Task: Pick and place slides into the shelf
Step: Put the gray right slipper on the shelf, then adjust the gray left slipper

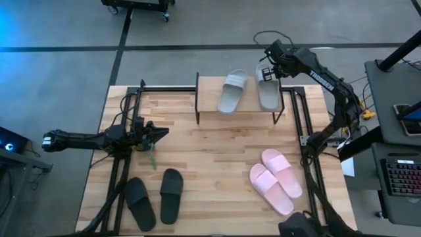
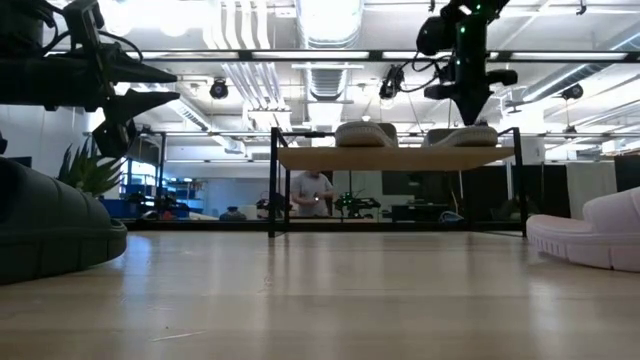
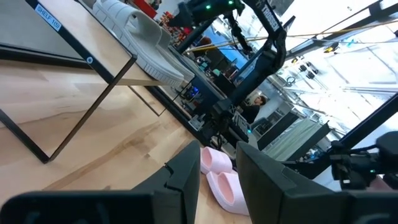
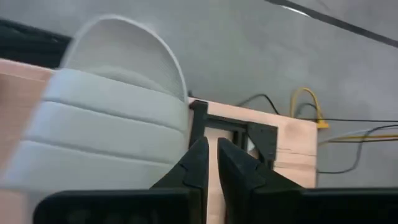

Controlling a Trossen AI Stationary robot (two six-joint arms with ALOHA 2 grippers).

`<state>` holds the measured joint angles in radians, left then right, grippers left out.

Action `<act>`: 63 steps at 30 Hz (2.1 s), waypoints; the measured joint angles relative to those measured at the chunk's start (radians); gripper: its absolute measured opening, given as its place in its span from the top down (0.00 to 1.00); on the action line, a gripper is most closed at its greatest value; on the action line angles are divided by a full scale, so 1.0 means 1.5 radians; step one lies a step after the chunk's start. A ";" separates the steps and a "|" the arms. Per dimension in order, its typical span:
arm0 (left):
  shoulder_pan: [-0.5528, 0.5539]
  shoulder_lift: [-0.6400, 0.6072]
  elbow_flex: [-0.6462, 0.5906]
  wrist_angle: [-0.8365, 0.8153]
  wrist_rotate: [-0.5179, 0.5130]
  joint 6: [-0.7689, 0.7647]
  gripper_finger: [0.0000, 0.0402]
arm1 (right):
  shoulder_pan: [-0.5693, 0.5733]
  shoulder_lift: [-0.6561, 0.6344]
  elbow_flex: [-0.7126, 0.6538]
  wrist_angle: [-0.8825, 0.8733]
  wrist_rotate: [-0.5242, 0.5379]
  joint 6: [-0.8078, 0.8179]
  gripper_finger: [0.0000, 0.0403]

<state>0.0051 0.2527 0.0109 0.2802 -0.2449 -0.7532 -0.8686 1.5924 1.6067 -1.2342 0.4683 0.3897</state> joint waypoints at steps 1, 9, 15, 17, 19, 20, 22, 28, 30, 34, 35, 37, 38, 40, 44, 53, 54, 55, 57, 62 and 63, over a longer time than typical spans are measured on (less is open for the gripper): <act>0.000 0.000 0.000 0.000 0.000 0.000 0.78 | -0.006 0.009 0.000 -0.005 0.000 -0.006 0.94; 0.000 0.000 0.000 0.000 -0.001 0.000 0.78 | -0.007 0.070 0.000 0.005 -0.032 -0.049 0.94; 0.000 0.000 0.000 0.000 -0.006 -0.001 0.78 | 0.006 0.077 0.004 0.008 -0.083 -0.063 0.95; 0.000 0.000 0.000 0.000 -0.013 0.000 0.78 | 0.020 0.076 0.009 0.005 -0.093 -0.070 0.95; 0.000 0.000 0.000 0.000 -0.018 0.000 0.78 | 0.033 0.074 0.020 0.005 -0.135 -0.081 0.95; 0.000 0.000 0.000 0.000 -0.022 0.000 0.78 | 0.038 0.074 0.027 0.004 -0.160 -0.083 0.95; 0.000 0.000 0.000 -0.001 -0.032 0.000 0.78 | 0.048 0.075 0.040 0.003 -0.199 -0.083 0.95; 0.000 0.000 0.000 -0.001 -0.040 0.000 0.78 | 0.067 0.075 0.091 -0.044 -0.141 -0.065 0.95; 0.000 0.000 0.000 -0.001 -0.040 0.000 0.78 | 0.067 0.075 0.109 -0.080 -0.107 -0.064 0.95; 0.000 0.000 0.000 -0.001 -0.040 0.000 0.78 | 0.065 0.074 0.141 -0.172 -0.093 -0.064 0.95; 0.000 0.000 0.000 -0.001 -0.040 0.000 0.78 | 0.066 0.073 0.147 -0.192 -0.102 -0.064 0.95; 0.000 0.000 0.000 0.000 -0.040 0.000 0.78 | 0.071 0.066 0.156 -0.214 -0.169 -0.065 0.95; 0.000 0.000 0.000 0.000 -0.040 0.000 0.78 | 0.076 0.061 0.159 -0.214 -0.222 -0.066 0.95; 0.000 0.000 0.000 0.000 -0.040 0.000 0.78 | 0.096 0.053 0.160 -0.211 -0.322 -0.055 0.94; 0.000 0.000 -0.001 0.001 -0.040 0.000 0.78 | 0.181 0.052 0.147 -0.208 -0.378 -0.011 0.94; 0.000 0.000 -0.001 0.001 -0.040 0.001 0.78 | 0.400 0.076 0.119 0.012 -0.402 0.118 0.94; 0.000 0.000 -0.001 0.001 -0.040 0.001 0.78 | 0.414 0.082 0.119 0.027 -0.400 0.127 0.94; 0.000 0.000 -0.001 0.001 -0.040 0.001 0.78 | 0.427 0.090 0.119 0.041 -0.396 0.131 0.94; 0.000 0.000 -0.001 0.001 -0.040 0.001 0.78 | 0.452 0.112 0.119 0.063 -0.363 0.132 0.94; 0.000 0.000 -0.001 0.000 -0.039 0.001 0.78 | 0.480 0.177 0.124 0.068 -0.331 0.125 0.94; 0.000 0.000 -0.001 0.000 -0.039 0.001 0.78 | 0.482 0.186 0.124 0.068 -0.324 0.121 0.94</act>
<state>0.0053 0.2531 0.0097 0.2808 -0.3037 -0.7521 -0.1462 1.8721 1.7931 -1.1325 -0.0179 0.5716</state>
